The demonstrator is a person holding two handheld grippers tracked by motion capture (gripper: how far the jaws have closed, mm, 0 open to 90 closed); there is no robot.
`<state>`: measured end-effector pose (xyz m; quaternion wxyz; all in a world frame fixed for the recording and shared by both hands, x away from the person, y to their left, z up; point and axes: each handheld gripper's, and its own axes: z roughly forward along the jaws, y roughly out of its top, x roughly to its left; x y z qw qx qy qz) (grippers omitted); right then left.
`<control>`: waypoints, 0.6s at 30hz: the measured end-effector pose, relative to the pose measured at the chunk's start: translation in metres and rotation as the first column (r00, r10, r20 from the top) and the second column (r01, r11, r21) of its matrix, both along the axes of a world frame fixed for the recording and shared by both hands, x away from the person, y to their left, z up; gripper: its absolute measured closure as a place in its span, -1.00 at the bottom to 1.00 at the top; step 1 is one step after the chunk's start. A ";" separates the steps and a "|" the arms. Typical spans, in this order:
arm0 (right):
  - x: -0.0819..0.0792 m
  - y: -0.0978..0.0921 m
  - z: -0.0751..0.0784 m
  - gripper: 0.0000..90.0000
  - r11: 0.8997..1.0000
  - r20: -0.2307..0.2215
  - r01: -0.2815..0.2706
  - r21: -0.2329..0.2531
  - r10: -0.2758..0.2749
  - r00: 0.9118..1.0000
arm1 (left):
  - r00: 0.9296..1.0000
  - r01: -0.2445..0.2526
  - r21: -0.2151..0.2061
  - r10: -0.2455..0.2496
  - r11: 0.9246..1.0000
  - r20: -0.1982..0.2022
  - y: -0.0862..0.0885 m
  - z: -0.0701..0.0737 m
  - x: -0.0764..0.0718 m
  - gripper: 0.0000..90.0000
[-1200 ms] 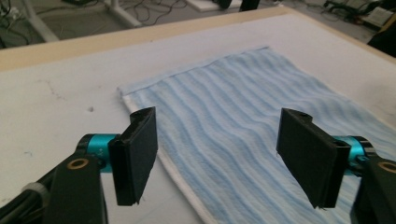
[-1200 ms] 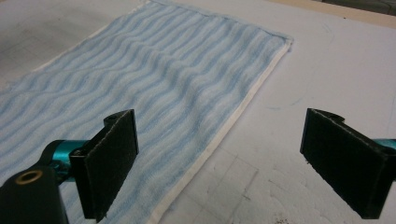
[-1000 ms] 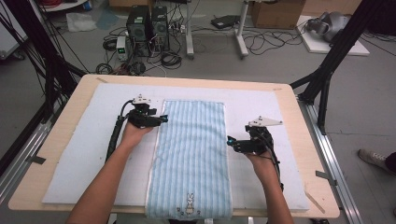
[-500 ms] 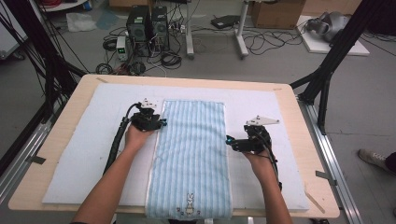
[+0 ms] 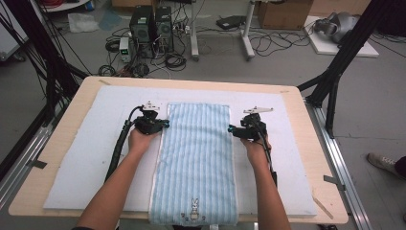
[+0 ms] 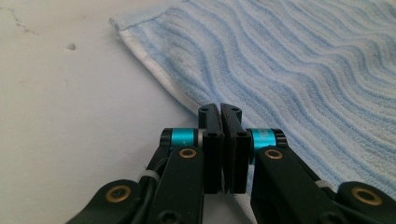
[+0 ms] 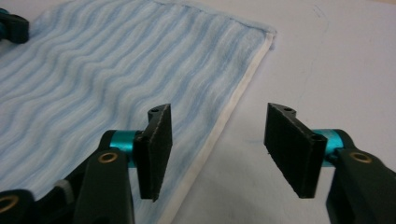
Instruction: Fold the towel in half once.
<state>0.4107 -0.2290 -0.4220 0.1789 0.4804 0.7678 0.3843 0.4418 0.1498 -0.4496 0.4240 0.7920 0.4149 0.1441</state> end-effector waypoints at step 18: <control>0.024 0.025 -0.019 0.89 0.996 -0.060 -0.026 -0.086 0.021 0.998 | 1.000 -0.005 -0.042 0.005 0.999 0.005 0.004 0.000 0.002 0.95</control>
